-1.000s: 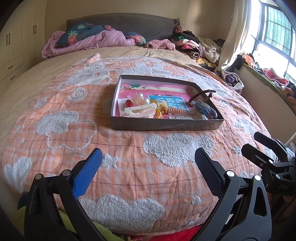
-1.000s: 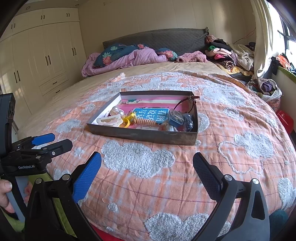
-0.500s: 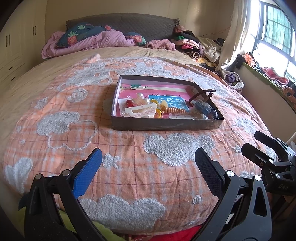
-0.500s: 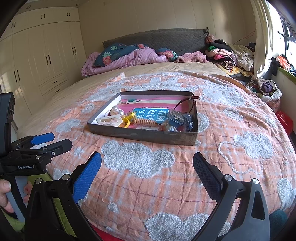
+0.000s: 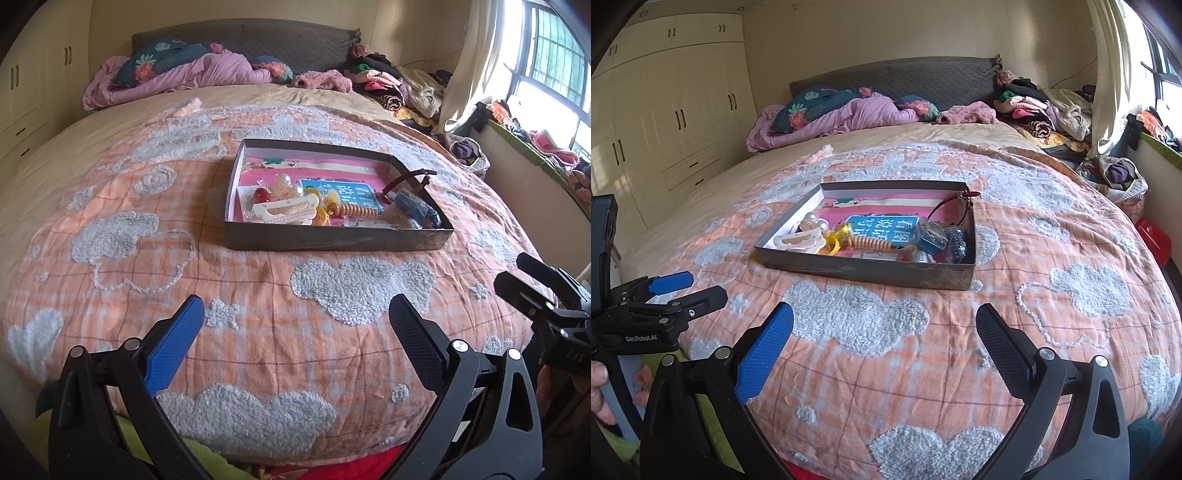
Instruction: Organize jewelry
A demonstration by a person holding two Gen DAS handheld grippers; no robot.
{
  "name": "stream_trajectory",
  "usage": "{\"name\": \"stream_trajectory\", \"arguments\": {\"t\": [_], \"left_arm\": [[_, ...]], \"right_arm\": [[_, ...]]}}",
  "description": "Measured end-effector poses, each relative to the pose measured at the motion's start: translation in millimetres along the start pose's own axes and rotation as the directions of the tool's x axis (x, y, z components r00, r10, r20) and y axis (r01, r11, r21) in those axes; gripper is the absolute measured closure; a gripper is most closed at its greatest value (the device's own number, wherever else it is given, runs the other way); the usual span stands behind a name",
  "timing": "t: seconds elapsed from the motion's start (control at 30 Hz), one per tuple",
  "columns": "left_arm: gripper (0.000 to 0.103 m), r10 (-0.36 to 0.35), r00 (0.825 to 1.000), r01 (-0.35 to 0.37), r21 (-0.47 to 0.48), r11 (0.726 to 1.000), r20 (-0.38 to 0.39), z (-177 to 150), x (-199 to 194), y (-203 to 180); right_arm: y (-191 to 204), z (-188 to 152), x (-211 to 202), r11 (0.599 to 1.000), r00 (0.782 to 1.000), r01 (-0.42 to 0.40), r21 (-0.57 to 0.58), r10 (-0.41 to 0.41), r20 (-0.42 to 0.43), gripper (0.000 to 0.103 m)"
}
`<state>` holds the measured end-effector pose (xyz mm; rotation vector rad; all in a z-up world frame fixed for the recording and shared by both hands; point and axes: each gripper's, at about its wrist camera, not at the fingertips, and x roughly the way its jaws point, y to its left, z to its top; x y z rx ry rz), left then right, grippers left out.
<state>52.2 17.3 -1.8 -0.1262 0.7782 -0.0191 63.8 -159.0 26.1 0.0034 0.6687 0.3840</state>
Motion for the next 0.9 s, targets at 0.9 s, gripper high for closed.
{"name": "stream_trajectory", "arguments": {"t": [0.9], "left_arm": [[0.009,0.498,0.831,-0.555,-0.407,0.725,-0.246,90,161,253]], "right_arm": [[-299,45,143,0.766,0.805,0.59,0.256,-0.536,-0.252,0.004]]}}
